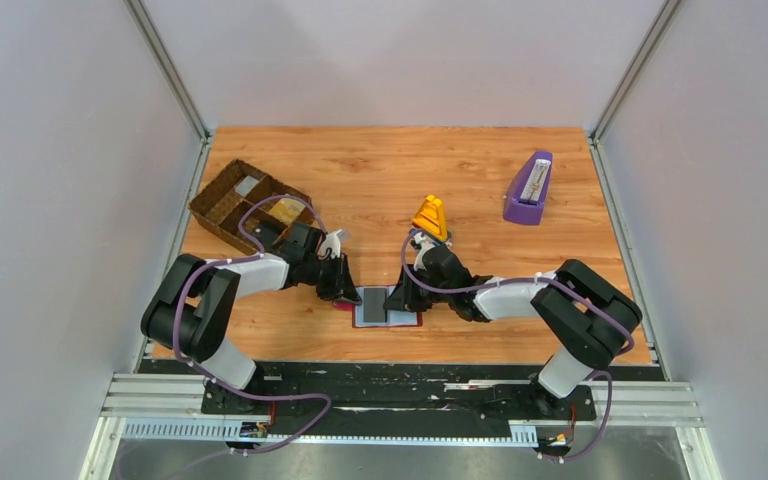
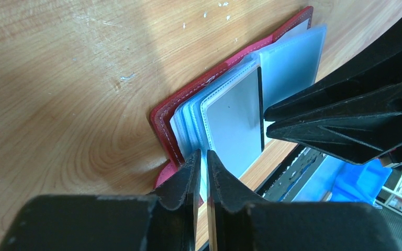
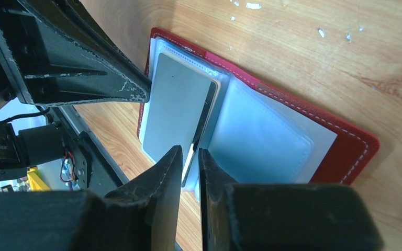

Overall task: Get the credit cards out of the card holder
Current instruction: Remove the credit card from the card holder.

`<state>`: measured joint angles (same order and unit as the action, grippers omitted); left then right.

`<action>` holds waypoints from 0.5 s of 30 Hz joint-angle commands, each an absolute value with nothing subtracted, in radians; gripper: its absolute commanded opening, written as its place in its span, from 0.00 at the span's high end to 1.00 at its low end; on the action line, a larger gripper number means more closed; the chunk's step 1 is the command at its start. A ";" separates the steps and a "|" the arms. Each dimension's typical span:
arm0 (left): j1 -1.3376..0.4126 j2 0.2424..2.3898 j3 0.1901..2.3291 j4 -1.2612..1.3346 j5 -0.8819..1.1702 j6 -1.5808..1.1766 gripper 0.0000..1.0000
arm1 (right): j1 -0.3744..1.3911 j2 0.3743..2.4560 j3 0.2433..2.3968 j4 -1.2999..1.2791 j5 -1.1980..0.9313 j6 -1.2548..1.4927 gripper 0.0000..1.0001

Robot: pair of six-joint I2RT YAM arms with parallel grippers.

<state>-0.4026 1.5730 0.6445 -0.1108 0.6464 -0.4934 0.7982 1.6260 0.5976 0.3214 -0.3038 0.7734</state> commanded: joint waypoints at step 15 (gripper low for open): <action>-0.406 1.595 0.617 -0.101 0.591 -0.486 0.85 | 0.783 1.672 0.590 0.465 -0.356 0.816 1.00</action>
